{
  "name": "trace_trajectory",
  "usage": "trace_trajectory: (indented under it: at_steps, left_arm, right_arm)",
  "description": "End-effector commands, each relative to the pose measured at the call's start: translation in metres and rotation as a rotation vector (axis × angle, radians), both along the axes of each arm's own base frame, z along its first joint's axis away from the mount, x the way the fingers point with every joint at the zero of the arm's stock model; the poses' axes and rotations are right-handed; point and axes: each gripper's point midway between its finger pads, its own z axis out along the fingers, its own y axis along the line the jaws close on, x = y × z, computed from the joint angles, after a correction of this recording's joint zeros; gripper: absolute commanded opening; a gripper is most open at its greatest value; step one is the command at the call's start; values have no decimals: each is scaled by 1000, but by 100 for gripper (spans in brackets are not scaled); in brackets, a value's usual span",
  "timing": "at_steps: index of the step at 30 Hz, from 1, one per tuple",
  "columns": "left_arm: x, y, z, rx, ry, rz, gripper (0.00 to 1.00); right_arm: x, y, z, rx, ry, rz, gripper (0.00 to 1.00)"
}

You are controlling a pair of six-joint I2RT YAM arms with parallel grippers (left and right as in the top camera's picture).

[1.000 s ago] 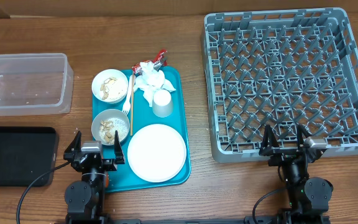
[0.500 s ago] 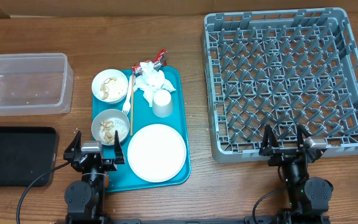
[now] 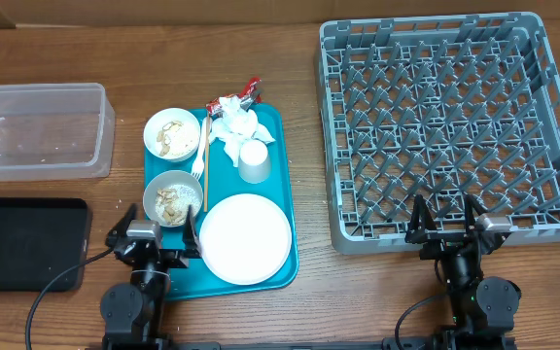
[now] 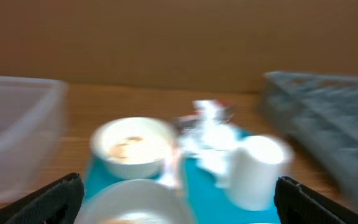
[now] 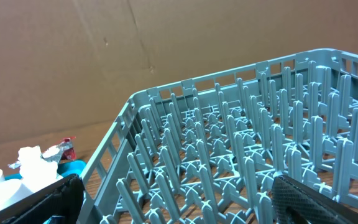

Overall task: Sort waste into correct bins and load items into the dishwasher rack
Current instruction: 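Move the left gripper toward the lower white bowl on the teal tray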

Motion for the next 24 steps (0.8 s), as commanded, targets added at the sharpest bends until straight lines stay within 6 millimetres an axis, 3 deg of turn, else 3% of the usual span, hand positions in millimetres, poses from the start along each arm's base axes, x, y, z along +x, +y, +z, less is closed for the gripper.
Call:
trace_trajectory:
  at_steps: [1, 5, 10, 17, 24]
  left_arm:
    - [-14, -49, 5, -378, 77, -276, 100]
    - [-19, -61, 11, -464, 96, -352, 100]
    - [-37, -83, 54, -396, -47, -533, 100]
    - [-60, -76, 125, -210, -112, -488, 100]
    - [-54, -53, 150, -147, 142, -307, 100]
  right_arm:
    - [0, -2, -2, -8, -3, -10, 100]
    - [0, -2, -2, -8, -3, -10, 100]
    - [0, -2, -2, -8, -3, -10, 100]
    - [0, -2, -2, -8, -3, -10, 100]
    - [0, -2, -2, -8, -3, -10, 100]
